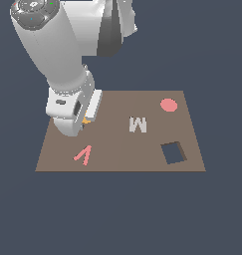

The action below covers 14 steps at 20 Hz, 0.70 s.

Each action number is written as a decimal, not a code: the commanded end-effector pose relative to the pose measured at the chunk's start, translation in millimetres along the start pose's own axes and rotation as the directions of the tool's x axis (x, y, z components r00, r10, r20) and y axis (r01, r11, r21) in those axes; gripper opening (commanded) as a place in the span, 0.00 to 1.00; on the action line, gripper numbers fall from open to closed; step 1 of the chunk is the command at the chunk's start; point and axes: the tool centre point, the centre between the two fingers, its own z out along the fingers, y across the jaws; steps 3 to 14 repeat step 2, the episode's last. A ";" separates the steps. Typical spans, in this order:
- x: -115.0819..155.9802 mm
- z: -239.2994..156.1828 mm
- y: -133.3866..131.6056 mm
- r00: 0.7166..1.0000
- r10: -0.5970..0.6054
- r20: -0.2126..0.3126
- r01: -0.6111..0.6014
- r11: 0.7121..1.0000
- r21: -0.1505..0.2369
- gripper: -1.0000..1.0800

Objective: Insert a designated object into the corresponding slot on a board.

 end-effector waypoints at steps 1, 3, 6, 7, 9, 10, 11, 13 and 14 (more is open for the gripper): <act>0.0 0.0 0.1 1.000 0.000 0.000 0.000 1.000 0.000 0.96; 0.0 0.0 0.1 1.000 0.000 0.000 0.000 1.000 0.000 0.96; 0.0 0.0 0.1 1.000 0.000 0.000 0.000 1.000 0.000 0.96; 0.0 0.0 0.1 1.000 0.000 0.000 0.000 1.000 0.000 0.96; 0.0 0.0 0.1 1.000 0.000 0.000 0.000 1.000 0.000 0.96; 0.0 0.0 0.1 1.000 0.000 0.000 0.000 1.000 0.000 0.96; 0.0 0.0 0.1 1.000 0.000 0.000 0.000 1.000 0.000 0.96; 0.0 0.0 0.1 1.000 0.000 0.000 0.000 1.000 0.000 0.96; 0.0 0.0 0.1 1.000 0.000 0.000 0.000 1.000 0.000 0.96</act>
